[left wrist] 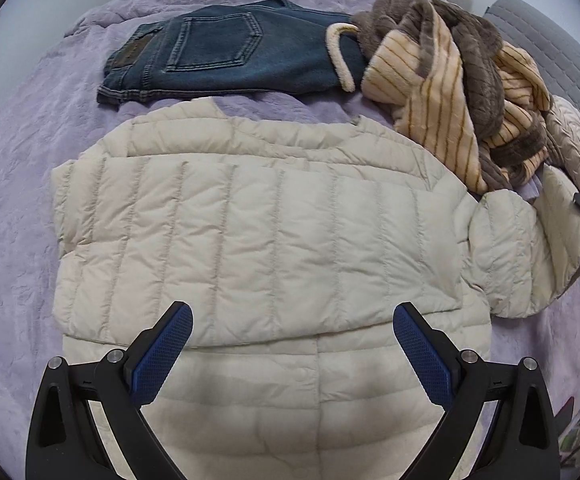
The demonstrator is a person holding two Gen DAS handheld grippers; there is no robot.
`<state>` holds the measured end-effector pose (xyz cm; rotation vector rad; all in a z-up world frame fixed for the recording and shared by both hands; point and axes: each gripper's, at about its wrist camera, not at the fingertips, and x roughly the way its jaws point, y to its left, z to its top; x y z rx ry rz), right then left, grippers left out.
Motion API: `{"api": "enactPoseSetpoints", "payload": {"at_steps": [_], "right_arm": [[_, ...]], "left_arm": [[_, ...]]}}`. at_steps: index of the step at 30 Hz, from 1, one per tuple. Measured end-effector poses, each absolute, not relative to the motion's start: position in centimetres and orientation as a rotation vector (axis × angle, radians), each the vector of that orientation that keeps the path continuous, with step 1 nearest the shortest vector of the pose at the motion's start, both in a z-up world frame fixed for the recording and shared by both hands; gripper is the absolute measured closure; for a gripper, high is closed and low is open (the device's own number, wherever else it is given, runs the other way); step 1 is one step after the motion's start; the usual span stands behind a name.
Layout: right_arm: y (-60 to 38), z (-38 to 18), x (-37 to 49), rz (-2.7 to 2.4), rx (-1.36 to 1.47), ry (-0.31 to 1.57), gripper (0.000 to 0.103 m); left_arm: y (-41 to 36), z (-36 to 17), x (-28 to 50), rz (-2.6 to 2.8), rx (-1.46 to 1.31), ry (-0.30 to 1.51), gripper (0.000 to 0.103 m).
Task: Fold large clothes
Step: 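Grasp the other sleeve cuff with the right tool, fold it over the back, release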
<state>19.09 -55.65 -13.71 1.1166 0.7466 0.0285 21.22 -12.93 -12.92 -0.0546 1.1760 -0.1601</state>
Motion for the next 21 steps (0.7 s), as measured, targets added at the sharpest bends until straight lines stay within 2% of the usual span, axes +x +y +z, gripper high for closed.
{"api": "enactPoseSetpoints", "payload": {"at_steps": [5,8,14,21], "right_arm": [[-45.6,-9.2,24.3,0.189,0.742,0.813,0.093],[-38.6,-8.5,26.0,0.263,0.507,0.866,0.092],[-27.4,-12.1,26.3,0.307,0.102,1.001,0.093],[-22.8,-16.6,25.3,0.268,-0.128,1.084,0.092]], "left_arm": [[-8.5,-12.7,22.0,-0.077,-0.108,1.148,0.002],[-5.8,-12.9,22.4,-0.024,-0.139,1.14,0.002],[-1.5,-13.8,22.6,0.061,-0.18,1.128,0.002],[-0.1,-14.8,22.8,0.067,-0.201,1.131,0.002]]}}
